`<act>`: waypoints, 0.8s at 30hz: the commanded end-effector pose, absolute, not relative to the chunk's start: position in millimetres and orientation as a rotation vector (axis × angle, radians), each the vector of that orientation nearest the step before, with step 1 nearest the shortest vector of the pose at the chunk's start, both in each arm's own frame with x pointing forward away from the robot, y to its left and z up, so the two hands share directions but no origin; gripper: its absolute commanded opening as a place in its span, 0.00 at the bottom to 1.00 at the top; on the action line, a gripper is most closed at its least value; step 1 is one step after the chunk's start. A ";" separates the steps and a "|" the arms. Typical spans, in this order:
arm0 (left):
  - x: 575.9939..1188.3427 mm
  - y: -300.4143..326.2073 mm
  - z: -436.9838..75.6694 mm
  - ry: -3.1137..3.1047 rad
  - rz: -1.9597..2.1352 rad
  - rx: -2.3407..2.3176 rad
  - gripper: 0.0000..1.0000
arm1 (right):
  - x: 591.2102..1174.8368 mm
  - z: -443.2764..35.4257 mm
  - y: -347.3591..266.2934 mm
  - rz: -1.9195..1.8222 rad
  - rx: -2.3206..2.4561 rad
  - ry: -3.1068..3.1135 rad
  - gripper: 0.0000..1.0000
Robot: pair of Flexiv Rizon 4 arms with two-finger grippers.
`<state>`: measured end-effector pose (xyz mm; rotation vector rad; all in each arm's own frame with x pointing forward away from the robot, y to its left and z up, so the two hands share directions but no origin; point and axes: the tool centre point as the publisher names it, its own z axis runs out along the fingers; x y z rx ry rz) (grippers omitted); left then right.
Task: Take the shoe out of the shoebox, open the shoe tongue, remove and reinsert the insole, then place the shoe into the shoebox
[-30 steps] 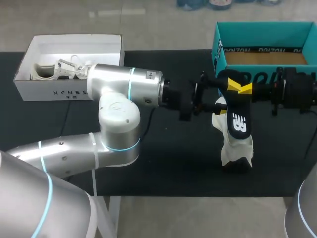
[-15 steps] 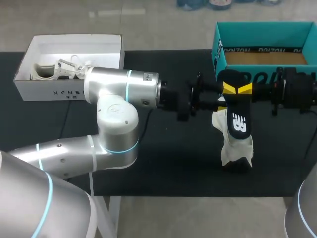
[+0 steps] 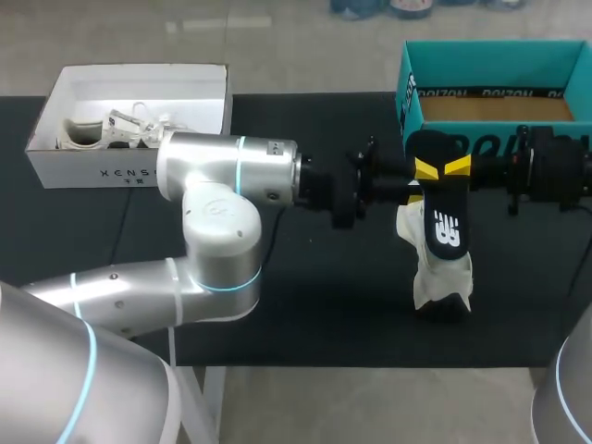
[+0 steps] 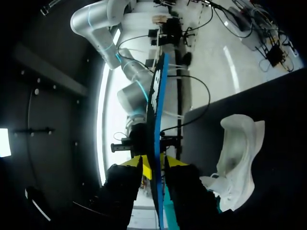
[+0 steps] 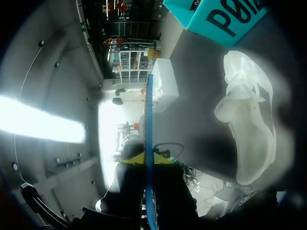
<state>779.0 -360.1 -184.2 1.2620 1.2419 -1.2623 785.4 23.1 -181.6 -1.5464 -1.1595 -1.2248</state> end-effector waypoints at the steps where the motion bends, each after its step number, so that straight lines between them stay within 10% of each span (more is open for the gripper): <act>1: 777.5 -366.4 -186.0 1.252 -1.257 1.257 0.11 | 784.8 -181.6 24.4 -1.227 -1.550 -1.158 0.00; 11: 777.2 -368.6 -188.6 1.267 -1.271 1.247 0.00 | 784.8 -181.6 24.4 -1.227 -1.550 -1.158 0.00; 13: 775.4 -368.1 -188.5 1.269 -1.274 1.245 0.00 | 784.8 -181.6 24.4 -1.227 -1.550 -1.158 1.00; 24: 756.9 -349.1 -189.1 1.296 -1.299 1.220 0.00 | 783.8 -178.8 -32.6 -1.207 -1.706 -1.219 1.00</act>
